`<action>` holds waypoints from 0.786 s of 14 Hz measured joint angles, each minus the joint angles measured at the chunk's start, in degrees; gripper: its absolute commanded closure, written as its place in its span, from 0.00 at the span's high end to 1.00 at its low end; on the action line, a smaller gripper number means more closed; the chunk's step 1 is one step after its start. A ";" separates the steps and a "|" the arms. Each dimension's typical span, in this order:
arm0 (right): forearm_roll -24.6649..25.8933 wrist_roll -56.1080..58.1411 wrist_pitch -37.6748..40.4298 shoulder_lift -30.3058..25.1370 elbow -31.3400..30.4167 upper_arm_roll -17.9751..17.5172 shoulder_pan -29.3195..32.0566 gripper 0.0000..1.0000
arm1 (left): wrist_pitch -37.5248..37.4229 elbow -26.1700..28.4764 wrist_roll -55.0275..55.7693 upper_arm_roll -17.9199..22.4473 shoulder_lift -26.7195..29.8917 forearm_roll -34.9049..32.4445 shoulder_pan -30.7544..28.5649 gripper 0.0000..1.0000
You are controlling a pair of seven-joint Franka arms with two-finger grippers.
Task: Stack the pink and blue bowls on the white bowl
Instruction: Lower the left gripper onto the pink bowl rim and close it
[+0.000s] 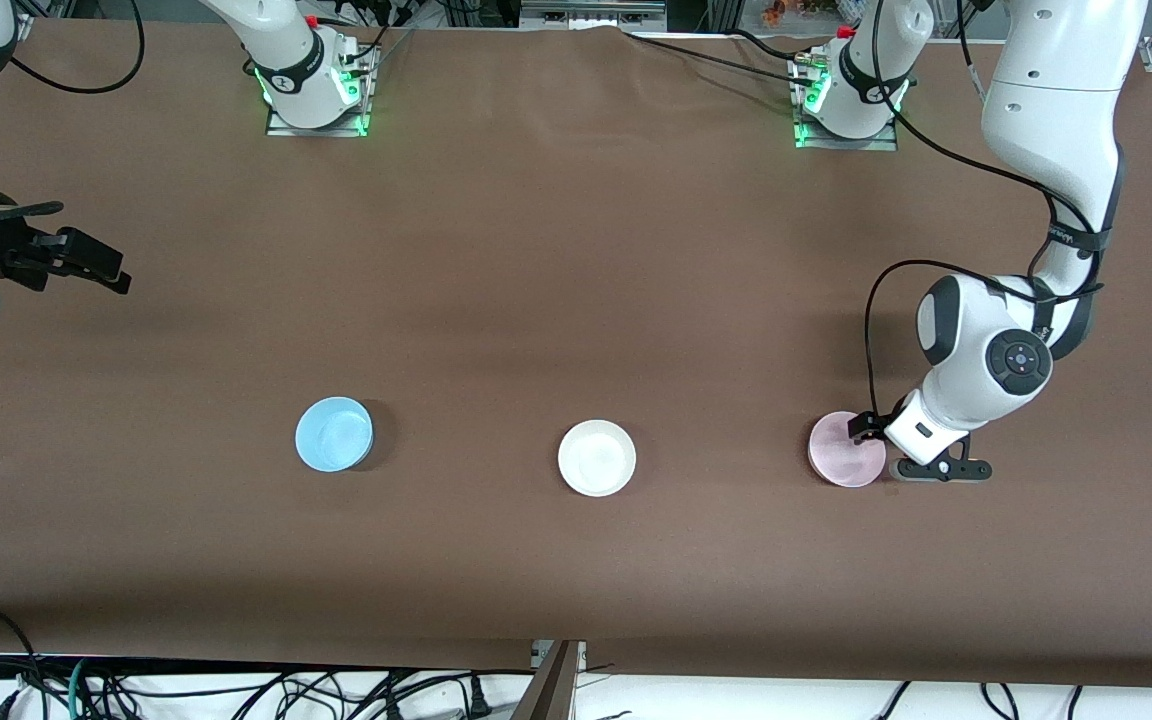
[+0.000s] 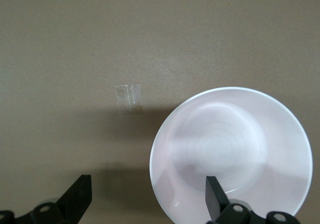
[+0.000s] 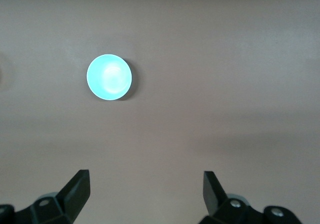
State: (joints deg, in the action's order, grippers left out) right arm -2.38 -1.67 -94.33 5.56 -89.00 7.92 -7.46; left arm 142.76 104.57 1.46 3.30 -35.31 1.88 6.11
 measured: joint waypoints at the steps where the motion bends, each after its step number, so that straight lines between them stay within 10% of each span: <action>1: 0.00 0.00 0.00 0.00 0.00 0.00 0.00 1.00 | 0.53 0.60 0.00 -0.01 0.03 0.00 0.00 0.98; 11: 0.00 0.00 -0.01 0.00 0.00 0.00 0.00 1.00 | 0.93 2.21 -0.06 -0.26 1.94 0.00 -0.01 0.69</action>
State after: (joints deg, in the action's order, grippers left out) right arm -2.38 -1.66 -94.34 5.56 -89.00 7.92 -7.46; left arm 143.69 106.78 1.41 3.03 -33.38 1.88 6.11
